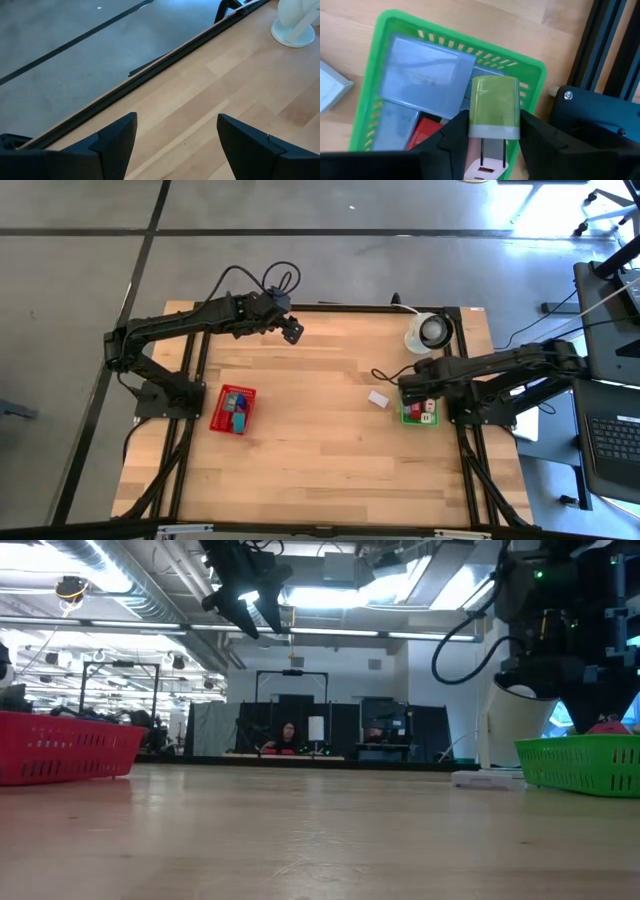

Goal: Pick & Place Office items
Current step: Put the green charger adapter into the green basket

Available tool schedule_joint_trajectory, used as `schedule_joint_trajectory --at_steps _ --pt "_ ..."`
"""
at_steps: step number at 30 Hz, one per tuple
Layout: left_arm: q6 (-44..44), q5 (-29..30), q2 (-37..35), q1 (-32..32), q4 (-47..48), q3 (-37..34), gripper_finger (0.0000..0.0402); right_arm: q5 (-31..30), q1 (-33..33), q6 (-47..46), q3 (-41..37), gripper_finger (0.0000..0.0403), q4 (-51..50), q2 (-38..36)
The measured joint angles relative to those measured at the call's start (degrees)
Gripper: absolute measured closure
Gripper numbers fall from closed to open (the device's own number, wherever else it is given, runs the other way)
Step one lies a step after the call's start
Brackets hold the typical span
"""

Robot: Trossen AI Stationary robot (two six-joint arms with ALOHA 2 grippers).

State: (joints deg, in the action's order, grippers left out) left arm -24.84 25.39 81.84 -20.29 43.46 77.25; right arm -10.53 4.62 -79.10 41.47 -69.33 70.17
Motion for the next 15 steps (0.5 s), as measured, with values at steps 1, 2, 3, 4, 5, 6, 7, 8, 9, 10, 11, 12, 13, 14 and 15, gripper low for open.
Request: schedule_joint_trajectory --at_steps 1,2,3,4,5,6,7,8,9,10,11,12,13,14,15 --pt "0.01 0.0 0.0 0.0 0.02 0.0 0.0131 -0.18 0.0 0.01 0.0 0.0252 -0.01 0.44" --pt "0.02 0.02 0.0 0.0 0.0 0.0 0.0131 -0.47 0.0 0.01 0.0 0.0247 0.0 0.8" --pt "0.02 0.0 0.0 0.0 0.0 0.0 0.0131 -0.65 0.0 0.04 0.0 0.0242 0.09 1.04" --pt "0.02 0.02 0.0 0.0 0.02 0.0 0.0131 -0.83 0.0 0.04 0.0 0.0236 0.15 1.14" --pt "0.02 0.0 0.0 0.0 0.02 0.0 0.0131 -0.85 0.0 0.04 0.0 0.023 0.15 1.16" --pt "0.02 0.0 0.0 0.0 0.02 0.0 0.0131 -0.85 0.0 0.04 0.0 0.0224 0.16 1.16" --pt "0.02 0.0 0.0 0.0 0.02 0.0 0.0131 -0.85 0.0 0.05 0.0 0.0217 0.17 1.16" --pt "0.03 0.0 0.0 0.0 0.02 0.0 0.0131 -0.85 0.0 0.14 0.0 0.0211 0.17 1.16" --pt "0.04 0.01 0.0 0.0 0.01 0.0 0.0131 -0.88 0.0 0.54 0.0 0.0206 0.17 1.08" --pt "0.04 0.0 0.0 0.0 0.02 0.0 0.0131 -1.01 0.0 1.19 0.0 0.02 0.19 1.04" --pt "0.04 0.0 0.0 0.0 0.02 0.0 0.0131 -1.05 0.0 1.66 0.0 0.0194 0.19 1.03" --pt "0.04 0.0 0.0 0.0 0.02 0.0 0.0131 -1.05 0.0 1.96 0.0 0.0188 0.17 1.05" --pt "0.04 0.0 0.0 0.0 0.0 0.0 0.0131 -1.05 0.0 1.98 0.0 0.0183 0.17 1.03" --pt "0.04 0.01 0.0 0.0 0.02 0.0 0.0131 -0.99 0.0 1.98 0.02 0.0177 0.15 1.03" --pt "0.04 0.0 0.0 0.0 0.02 0.0 0.0131 -0.83 0.0 2.0 0.2 0.0172 -0.02 1.03"
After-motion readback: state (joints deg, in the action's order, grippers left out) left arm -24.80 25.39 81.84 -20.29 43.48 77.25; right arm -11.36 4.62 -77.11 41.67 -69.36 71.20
